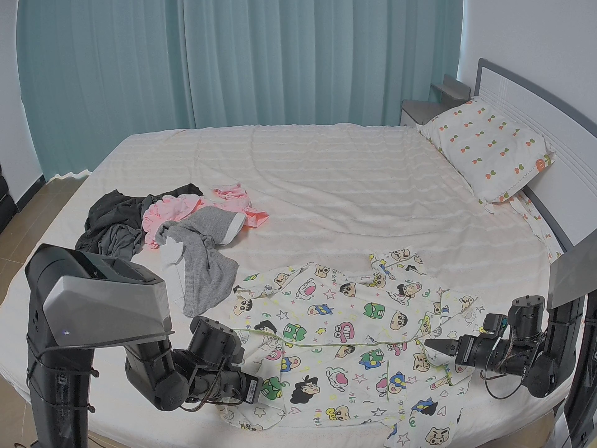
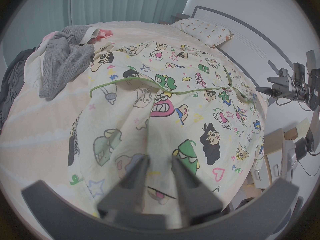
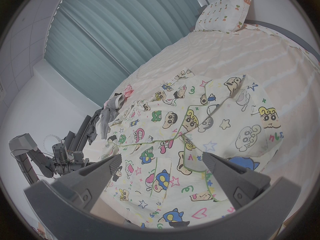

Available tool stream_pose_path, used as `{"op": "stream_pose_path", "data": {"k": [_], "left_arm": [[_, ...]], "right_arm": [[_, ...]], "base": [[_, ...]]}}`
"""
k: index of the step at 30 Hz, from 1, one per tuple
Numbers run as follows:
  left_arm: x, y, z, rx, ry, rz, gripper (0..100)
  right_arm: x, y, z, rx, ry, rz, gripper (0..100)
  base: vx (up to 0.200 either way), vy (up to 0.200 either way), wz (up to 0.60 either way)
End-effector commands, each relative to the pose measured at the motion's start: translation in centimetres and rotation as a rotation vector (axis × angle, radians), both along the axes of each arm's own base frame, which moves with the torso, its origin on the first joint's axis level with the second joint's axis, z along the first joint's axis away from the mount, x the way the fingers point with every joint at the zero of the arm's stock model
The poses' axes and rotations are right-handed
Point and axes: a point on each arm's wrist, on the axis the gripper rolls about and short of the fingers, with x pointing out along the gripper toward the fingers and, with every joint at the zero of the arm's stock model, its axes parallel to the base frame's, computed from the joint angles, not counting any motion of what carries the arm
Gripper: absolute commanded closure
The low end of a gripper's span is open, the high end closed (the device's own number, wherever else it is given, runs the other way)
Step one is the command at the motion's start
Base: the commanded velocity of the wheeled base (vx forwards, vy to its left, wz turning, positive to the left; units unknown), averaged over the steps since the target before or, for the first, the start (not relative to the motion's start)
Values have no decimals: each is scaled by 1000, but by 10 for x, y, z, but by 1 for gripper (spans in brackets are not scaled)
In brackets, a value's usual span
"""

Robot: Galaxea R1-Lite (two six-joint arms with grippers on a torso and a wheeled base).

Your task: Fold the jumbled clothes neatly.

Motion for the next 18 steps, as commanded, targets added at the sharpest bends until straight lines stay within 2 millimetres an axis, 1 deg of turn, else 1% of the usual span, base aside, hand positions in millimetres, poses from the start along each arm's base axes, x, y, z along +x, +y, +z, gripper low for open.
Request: {"op": "stream_pose_path", "data": {"k": [1,10,14,16,18], "left_arm": [[-1,1,0,2,3,1,100],[-1,2,3,16,-15,16,100],[2,2,16,-6,-53,25,100],[2,3,18,-10,-58,28,100],[4,5,26,-22,-78,40,100]], "right_arm": [[0,0,1,2,-10,1,0],[0,0,1,2,-10,1,0],[0,0,1,0,-7,1,0],[0,0,1,0,-7,1,0],[0,0,0,0,-6,1,0]], "base": [[0,0,0],[0,0,0],[0,0,0],[0,0,0],[0,0,0]]}}
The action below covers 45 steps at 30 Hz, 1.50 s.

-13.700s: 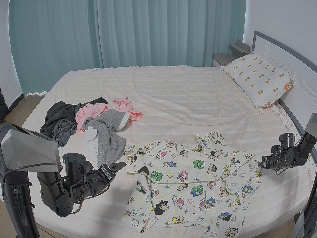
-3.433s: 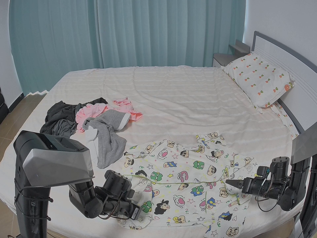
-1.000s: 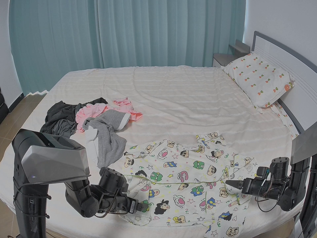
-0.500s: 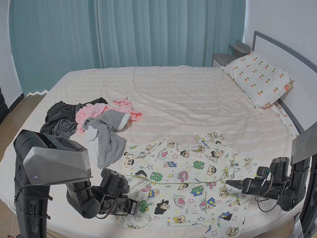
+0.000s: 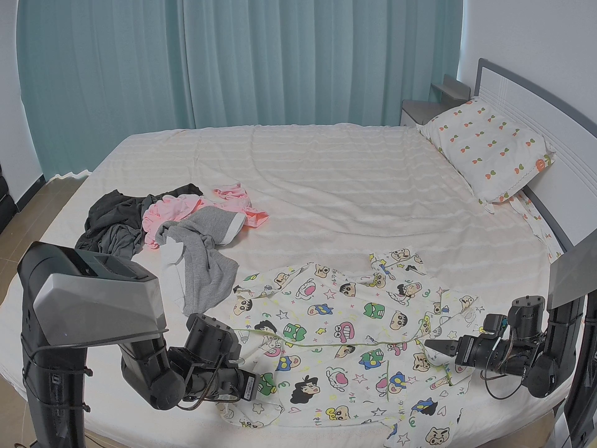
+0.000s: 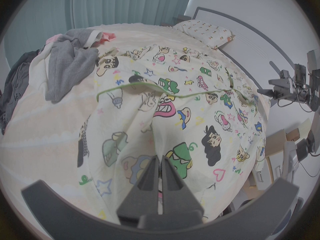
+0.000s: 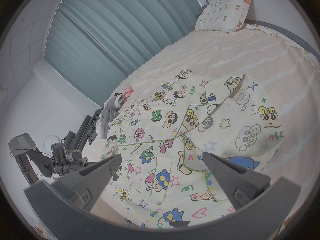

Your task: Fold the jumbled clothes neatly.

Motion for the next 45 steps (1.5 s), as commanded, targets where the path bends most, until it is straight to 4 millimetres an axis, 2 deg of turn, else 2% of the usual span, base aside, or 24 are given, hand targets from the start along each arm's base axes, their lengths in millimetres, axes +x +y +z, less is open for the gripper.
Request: {"op": "stream_pose_path", "data": {"k": [1,7,13,14,21,26,33,40,45], "left_arm": [[3,3,15,-24,-40,16,100],[6,12,20,-35,-45,40,100],[2,14,16,-29,-28,36,100],[2,14,16,-29,-28,36,0],[2,14,16,-28,-26,36,0],[2,14,16,-29,-26,37,0],[-4,4,11,-30,-6,0,0],[-21,-9,0,14,36,-53,0],[-28,-16,3,-16,58,-13,0]], "right_arm": [[0,0,0,1,-4,1,0],[-4,0,-3,-13,15,12,0],[-8,10,-23,-55,83,78,0],[-8,10,-23,-55,83,78,0],[-15,28,-48,-196,129,159,0],[-23,33,-60,-311,153,177,0],[-26,33,-60,-431,129,166,0],[-26,33,-62,-441,132,163,0],[-26,33,-62,-446,134,159,0]], "base": [[0,0,0],[0,0,0],[0,0,0],[0,0,0],[0,0,0],[0,0,0],[0,0,0],[0,0,0],[0,0,0]]}}
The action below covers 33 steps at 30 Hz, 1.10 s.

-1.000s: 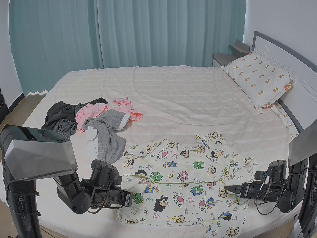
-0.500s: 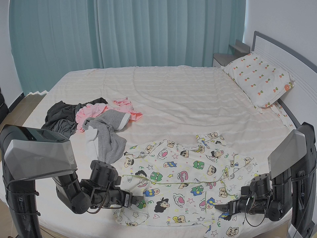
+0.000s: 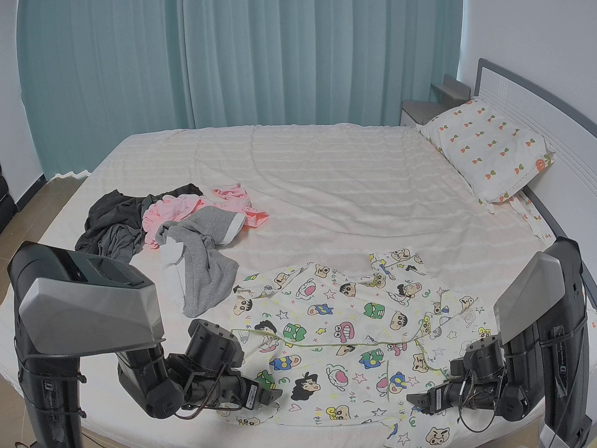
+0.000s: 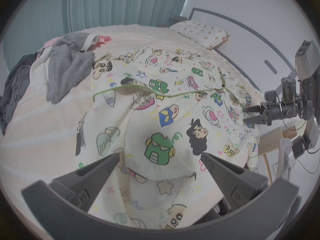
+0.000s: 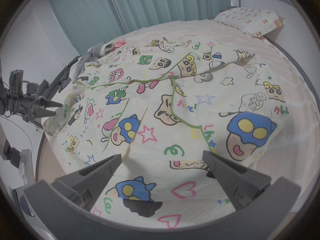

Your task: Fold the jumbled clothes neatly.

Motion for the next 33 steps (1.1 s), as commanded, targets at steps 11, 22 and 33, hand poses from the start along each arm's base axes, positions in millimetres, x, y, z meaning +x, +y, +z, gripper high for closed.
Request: {"op": "stream_pose_path", "data": {"k": [11,22,33], "left_arm": [[-28,-28,13,-111,138,119,0],[-24,-35,-6,-5,71,205,0],[-21,-45,-15,46,25,231,100]], "right_arm": [[-1,0,-2,-3,7,-1,0],[-3,2,-2,-4,9,9,0],[-6,3,-1,-8,17,15,0]], "base": [[0,0,0],[0,0,0],[0,0,0]]}}
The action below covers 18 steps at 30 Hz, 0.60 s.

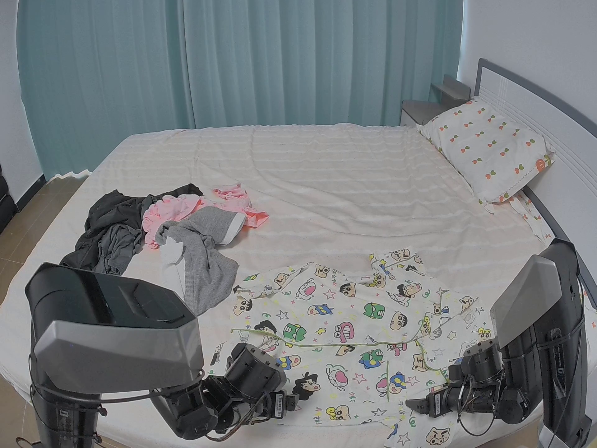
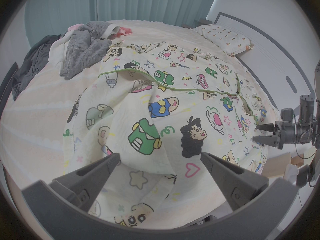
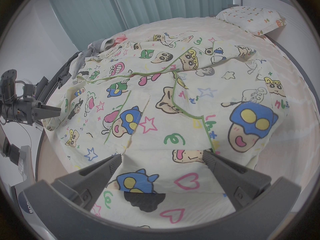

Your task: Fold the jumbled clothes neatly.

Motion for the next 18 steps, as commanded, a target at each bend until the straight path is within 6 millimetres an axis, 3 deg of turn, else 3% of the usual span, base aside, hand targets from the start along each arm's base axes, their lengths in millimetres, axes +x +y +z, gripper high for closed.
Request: {"op": "stream_pose_path", "data": {"k": [1,18], "left_arm": [[-1,0,-5,21,5,5,100],[-6,0,-6,47,-30,84,100]], "right_arm": [[1,0,1,4,-10,1,0],[0,0,1,1,-5,0,0]], "base": [[0,0,0],[0,0,0]]}}
